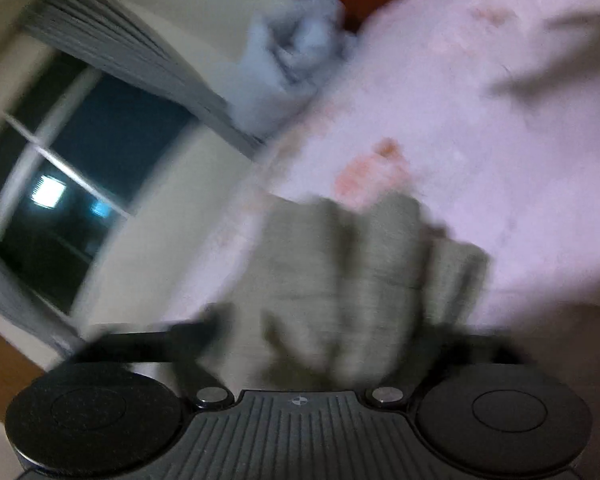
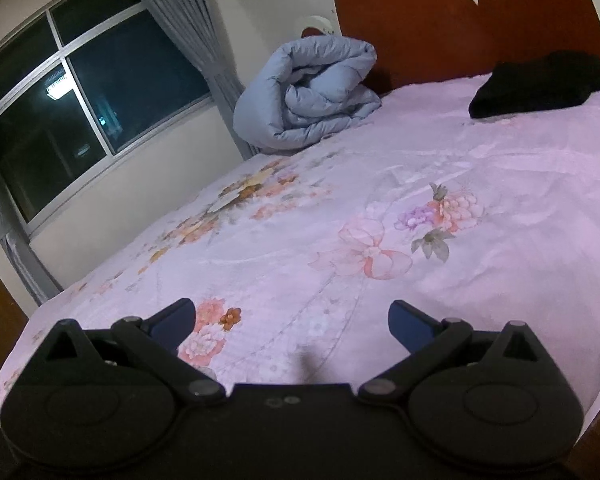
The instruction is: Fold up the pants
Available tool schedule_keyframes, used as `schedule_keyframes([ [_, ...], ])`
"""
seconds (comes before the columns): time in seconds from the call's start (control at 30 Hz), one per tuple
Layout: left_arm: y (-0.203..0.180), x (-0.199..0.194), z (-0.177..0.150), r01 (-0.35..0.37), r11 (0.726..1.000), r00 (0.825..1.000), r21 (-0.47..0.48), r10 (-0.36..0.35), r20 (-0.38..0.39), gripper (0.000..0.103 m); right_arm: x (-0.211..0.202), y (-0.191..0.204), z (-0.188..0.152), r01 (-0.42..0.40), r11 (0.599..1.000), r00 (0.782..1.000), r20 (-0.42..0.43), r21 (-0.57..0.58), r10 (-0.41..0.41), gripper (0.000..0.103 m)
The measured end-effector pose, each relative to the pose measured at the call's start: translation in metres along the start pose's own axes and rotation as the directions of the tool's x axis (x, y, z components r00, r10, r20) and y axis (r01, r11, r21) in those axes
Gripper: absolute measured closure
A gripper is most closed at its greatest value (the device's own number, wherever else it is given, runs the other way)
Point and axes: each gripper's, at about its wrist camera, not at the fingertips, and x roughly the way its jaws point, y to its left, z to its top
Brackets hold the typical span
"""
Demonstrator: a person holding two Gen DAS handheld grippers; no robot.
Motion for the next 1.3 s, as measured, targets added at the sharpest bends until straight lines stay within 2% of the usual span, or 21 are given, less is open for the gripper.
schedule_keyframes([
  [0.07,0.017,-0.022,-0.007,0.018,1.0,0.998,-0.014,-0.017,0.064,0.0,0.002,0.001,0.0,0.002,1.0,1.0,-0.008,0.004,-0.001,0.006],
  [0.13,0.034,-0.033,-0.017,0.027,0.999,0.997,-0.032,-0.025,0.072,0.0,0.001,0.005,-0.001,-0.007,1.0,1.0,-0.004,-0.014,0.007,0.006],
  [0.23,0.076,-0.049,-0.04,0.07,0.981,0.996,-0.181,-0.058,0.075,0.0,0.001,0.015,-0.001,-0.039,0.998,0.999,-0.011,-0.048,0.039,0.006],
  [0.27,0.092,-0.046,-0.046,0.084,0.965,0.995,-0.247,-0.068,0.074,0.0,0.001,0.02,0.0,-0.062,0.996,0.998,-0.017,-0.063,0.062,0.006],
  [0.33,0.124,-0.049,-0.064,0.107,0.91,0.994,-0.4,-0.089,0.065,0.0,0.003,0.039,-0.001,-0.119,0.985,0.993,-0.026,-0.127,0.117,0.006],
  [0.4,0.156,-0.045,-0.084,0.114,0.826,0.993,-0.552,-0.088,0.074,0.0,0.006,0.064,-0.001,-0.191,0.961,0.982,-0.04,-0.2,0.187,0.006],
  [0.47,0.177,-0.04,-0.102,0.164,0.757,0.986,-0.632,-0.122,0.11,0.0,0.011,0.092,-0.001,-0.25,0.931,0.968,-0.061,-0.266,0.242,0.006],
  [0.57,0.201,-0.043,-0.142,0.139,0.653,0.99,-0.745,-0.087,0.108,0.0,0.014,0.122,0.0,-0.319,0.901,0.948,-0.078,-0.295,0.31,0.006],
  [0.6,0.207,-0.04,-0.155,0.161,0.613,0.987,-0.773,-0.108,0.119,0.0,0.016,0.128,-0.001,-0.362,0.888,0.932,-0.106,-0.285,0.346,0.006],
  [0.67,0.221,-0.018,-0.167,0.202,0.515,0.977,-0.833,-0.17,0.131,0.0,0.019,0.139,-0.006,-0.416,0.866,0.909,-0.14,-0.278,0.392,0.006],
  [0.7,0.228,-0.007,-0.173,0.209,0.46,0.972,-0.863,-0.194,0.131,0.0,0.019,0.143,-0.01,-0.404,0.868,0.915,-0.137,-0.289,0.38,0.006],
  [0.77,0.232,0.033,-0.183,0.155,0.353,0.97,-0.923,-0.234,0.073,0.0,0.022,0.153,-0.021,-0.376,0.862,0.926,-0.146,-0.34,0.347,0.006],
  [0.8,0.239,0.049,-0.193,0.147,0.268,0.96,-0.952,-0.272,0.071,0.0,0.024,0.159,-0.026,-0.384,0.847,0.923,-0.164,-0.368,0.347,0.006],
  [0.83,0.243,0.064,-0.201,0.15,0.205,0.952,-0.967,-0.294,0.085,0.0,0.025,0.164,-0.031,-0.403,0.828,0.915,-0.177,-0.39,0.362,0.006],
  [0.93,0.244,0.119,-0.221,0.098,0.106,0.937,-0.99,-0.345,0.056,0.0,0.031,0.18,-0.039,-0.453,0.768,0.891,-0.227,-0.453,0.392,0.006],
  [1.03,0.242,0.173,-0.24,0.013,0.011,0.898,-1.0,-0.44,0.007,0.0,0.036,0.189,-0.039,-0.502,0.736,0.865,-0.267,-0.455,0.425,0.006],
  [1.07,0.239,0.184,-0.244,-0.02,-0.032,0.889,-0.999,-0.457,-0.003,0.0,0.038,0.189,-0.038,-0.512,0.731,0.859,-0.281,-0.451,0.428,0.006],
  [1.13,0.234,0.177,-0.26,0.005,-0.122,0.884,-0.992,-0.464,0.062,0.0,0.049,0.193,-0.03,-0.538,0.728,0.842,-0.31,-0.425,0.441,0.006],
  [1.17,0.231,0.164,-0.265,0.021,-0.136,0.893,-0.99,-0.442,0.08,0.0,0.06,0.196,-0.021,-0.567,0.722,0.821,-0.339,-0.397,0.459,0.006],
  [1.2,0.224,0.148,-0.27,0.021,-0.136,0.914,-0.99,-0.4,0.074,0.0,0.077,0.205,-0.01,-0.604,0.715,0.79,-0.385,-0.352,0.478,0.006],
  [1.3,0.193,0.116,-0.284,-0.014,-0.106,0.921,-0.994,-0.388,0.028,0.0,0.129,0.234,0.02,-0.674,0.71,0.705,-0.467,-0.205,0.535,0.007],
])
